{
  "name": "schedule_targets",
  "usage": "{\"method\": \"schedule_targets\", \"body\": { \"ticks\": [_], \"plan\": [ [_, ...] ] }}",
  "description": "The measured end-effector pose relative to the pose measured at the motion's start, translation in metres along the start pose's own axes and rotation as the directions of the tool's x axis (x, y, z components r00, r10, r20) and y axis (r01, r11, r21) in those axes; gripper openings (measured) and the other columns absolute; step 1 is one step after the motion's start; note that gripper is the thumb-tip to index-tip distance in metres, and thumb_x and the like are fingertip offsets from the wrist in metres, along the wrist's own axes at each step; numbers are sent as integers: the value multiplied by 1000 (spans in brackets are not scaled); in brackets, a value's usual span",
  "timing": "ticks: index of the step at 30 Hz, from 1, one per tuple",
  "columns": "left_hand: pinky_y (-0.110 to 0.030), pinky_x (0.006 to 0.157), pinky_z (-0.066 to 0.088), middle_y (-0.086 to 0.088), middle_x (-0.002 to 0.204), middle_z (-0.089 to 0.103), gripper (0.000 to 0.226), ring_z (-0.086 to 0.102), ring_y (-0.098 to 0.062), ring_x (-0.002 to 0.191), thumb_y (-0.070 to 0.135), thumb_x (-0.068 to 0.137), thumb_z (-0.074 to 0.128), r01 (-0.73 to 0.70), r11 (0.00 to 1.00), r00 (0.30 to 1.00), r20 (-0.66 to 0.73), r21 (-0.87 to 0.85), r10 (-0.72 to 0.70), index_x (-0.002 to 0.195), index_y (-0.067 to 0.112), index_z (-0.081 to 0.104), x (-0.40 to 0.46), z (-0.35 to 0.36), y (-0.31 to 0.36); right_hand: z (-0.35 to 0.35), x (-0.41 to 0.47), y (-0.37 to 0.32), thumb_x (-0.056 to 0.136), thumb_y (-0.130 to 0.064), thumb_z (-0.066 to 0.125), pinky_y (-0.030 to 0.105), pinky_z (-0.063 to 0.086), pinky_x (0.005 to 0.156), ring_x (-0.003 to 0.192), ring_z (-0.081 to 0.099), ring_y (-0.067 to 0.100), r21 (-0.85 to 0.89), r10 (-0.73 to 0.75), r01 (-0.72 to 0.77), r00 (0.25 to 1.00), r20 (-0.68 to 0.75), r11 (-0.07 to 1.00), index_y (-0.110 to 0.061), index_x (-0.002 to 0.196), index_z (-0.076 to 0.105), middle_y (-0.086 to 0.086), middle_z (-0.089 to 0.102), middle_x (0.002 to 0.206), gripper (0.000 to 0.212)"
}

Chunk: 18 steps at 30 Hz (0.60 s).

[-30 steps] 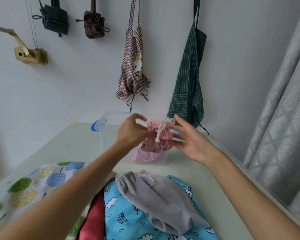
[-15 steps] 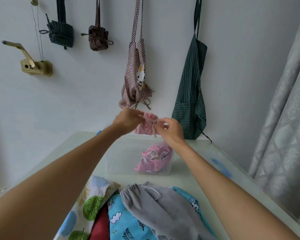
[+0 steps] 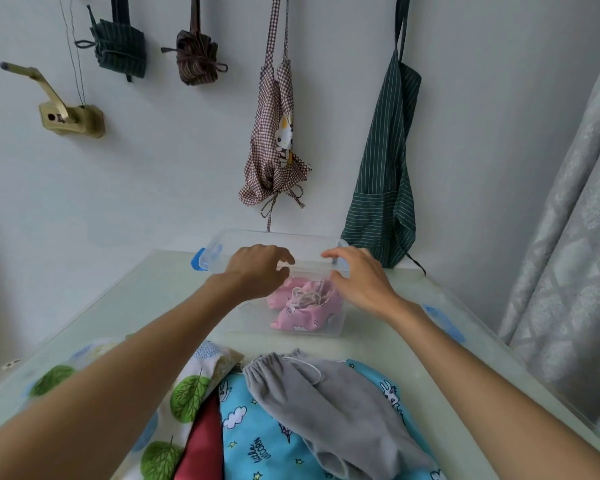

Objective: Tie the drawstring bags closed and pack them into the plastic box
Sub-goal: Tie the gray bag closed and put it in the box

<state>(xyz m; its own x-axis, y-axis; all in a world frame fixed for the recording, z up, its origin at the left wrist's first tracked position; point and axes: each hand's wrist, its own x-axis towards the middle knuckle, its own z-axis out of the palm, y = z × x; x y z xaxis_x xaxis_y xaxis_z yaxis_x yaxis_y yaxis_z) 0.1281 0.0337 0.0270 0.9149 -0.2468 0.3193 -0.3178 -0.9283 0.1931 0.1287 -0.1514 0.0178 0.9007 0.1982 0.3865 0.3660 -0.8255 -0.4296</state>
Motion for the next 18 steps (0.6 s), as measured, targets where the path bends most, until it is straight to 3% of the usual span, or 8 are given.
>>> {"method": "schedule_targets", "body": {
  "ticks": [2,4,7,9,10,12,15,18],
  "plan": [
    [-30,84,43,4,123,63,26,56,-19,113,26,94,51,35,995,985,-165,-89,-50,117,28,62,-23,-4,9,-7,-21,-5,91,-13,53,25,32,97,119,42,10,81,-46,57,990,-132,995,-24,120,59,-7,55,124,32],
    [-27,72,41,4,110,68,21,61,-22,102,27,91,51,140,983,961,-224,-119,-164,105,28,66,-48,-5,14,-9,-45,-4,91,-15,54,22,35,89,107,46,4,135,-42,63,987,-152,989,-27,109,64,-12,59,112,23],
    [-28,71,35,-4,105,66,32,61,-29,99,45,93,44,314,948,949,-55,59,-311,96,19,63,-84,6,17,-2,-82,5,92,-28,54,26,45,85,97,57,6,119,76,-85,994,85,989,-30,104,66,-16,62,98,16],
    [-28,71,37,-6,98,65,51,62,-27,98,60,93,34,340,927,927,108,160,-358,79,14,53,-101,17,18,9,-99,10,90,-44,53,31,46,93,106,58,12,12,195,-208,934,298,978,-23,117,61,-10,62,114,35],
    [-28,71,38,-5,93,65,55,62,-25,96,64,91,33,337,925,915,169,173,-365,71,15,47,-108,22,20,15,-105,11,89,-51,51,32,44,96,111,55,15,-81,232,-218,906,355,973,-20,122,57,-6,59,121,46],
    [-27,67,39,-1,80,62,53,62,-22,88,66,86,42,329,931,904,234,156,-358,67,16,45,-115,31,19,24,-116,13,85,-58,51,32,39,97,115,49,18,-216,239,-173,912,332,961,-19,123,54,-2,55,121,55],
    [-25,61,42,4,74,60,29,60,-18,75,48,80,59,328,944,916,255,-30,-310,75,19,59,-113,36,14,23,-123,10,83,-50,61,29,42,88,103,54,16,-123,187,-165,961,204,979,-24,109,66,-5,60,103,37],
    [-31,70,57,5,64,67,15,64,-16,62,22,79,70,366,829,914,333,-423,-234,69,22,59,-103,33,12,19,-120,9,83,-34,66,27,47,76,87,63,15,-53,173,-166,968,179,985,-23,97,73,-6,67,88,19]
  ]
}}
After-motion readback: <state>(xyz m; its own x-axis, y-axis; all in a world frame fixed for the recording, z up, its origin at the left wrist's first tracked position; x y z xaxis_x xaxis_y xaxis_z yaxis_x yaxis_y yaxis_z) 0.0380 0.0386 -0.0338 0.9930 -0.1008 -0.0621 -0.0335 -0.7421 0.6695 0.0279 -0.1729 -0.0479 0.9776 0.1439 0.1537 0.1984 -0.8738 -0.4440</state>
